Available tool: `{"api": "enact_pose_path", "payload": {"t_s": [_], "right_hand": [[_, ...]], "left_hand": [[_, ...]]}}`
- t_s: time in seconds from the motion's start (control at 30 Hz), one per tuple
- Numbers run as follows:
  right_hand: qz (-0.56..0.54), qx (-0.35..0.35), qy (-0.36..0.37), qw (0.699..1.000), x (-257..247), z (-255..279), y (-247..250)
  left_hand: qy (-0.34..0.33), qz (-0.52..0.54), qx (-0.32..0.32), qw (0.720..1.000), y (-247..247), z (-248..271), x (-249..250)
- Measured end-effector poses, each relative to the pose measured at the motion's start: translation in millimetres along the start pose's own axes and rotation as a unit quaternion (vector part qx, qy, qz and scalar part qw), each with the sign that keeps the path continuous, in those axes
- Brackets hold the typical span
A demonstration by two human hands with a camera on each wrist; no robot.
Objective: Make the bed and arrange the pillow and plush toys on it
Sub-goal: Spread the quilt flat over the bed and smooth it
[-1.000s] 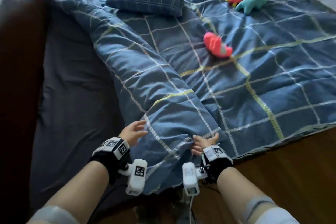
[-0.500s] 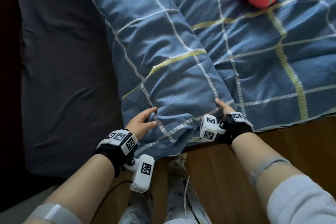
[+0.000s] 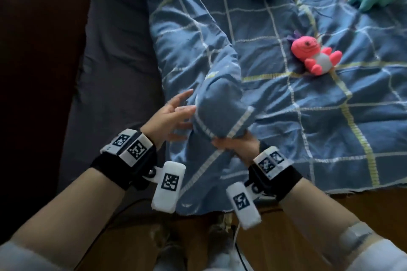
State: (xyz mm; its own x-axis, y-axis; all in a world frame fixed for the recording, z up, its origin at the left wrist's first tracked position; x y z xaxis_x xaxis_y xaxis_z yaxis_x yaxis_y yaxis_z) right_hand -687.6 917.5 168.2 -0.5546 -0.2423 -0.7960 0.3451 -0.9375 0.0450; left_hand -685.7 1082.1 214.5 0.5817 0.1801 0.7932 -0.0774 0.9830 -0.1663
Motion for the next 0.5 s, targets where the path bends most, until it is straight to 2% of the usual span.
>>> {"api": "enact_pose_path", "payload": {"t_s": [0.1,0.17,0.3,0.43,0.5], "right_hand": [[0.127,-0.048,0.03,0.99,-23.1,17.8,-69.0],[0.214,-0.111,0.041,0.97,-34.2,33.1,-118.0],[0.367,-0.2,0.076,0.905,-42.8,42.0,-207.0],[0.521,-0.267,0.144,0.797,-29.6,41.9,-294.6],[0.55,-0.29,0.155,0.767,-11.0,40.4,-334.4]], "left_hand": [[-0.017,-0.022,0.02,0.999,32.4,27.5,24.9],[-0.026,-0.019,0.02,0.999,63.4,45.1,32.9],[-0.029,-0.125,0.055,0.99,144.6,79.2,31.3],[-0.021,-0.156,0.117,0.981,240.9,111.5,-11.2],[-0.031,-0.154,0.14,0.978,291.8,122.1,-46.8]]}}
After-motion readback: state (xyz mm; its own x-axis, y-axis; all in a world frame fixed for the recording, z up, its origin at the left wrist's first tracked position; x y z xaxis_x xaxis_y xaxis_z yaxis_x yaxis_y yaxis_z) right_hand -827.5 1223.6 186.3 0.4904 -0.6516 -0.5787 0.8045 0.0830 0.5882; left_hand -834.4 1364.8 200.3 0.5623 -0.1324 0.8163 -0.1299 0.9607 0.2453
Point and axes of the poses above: each hand's wrist, its own z-axis away from the middle knuckle, its own y-axis out of the back of the hand, x = y × z, the point moved 8 cm from there along -z, towards the middle knuckle, and after that the axes turned 13 degrees about z, right-handed, at the moved point
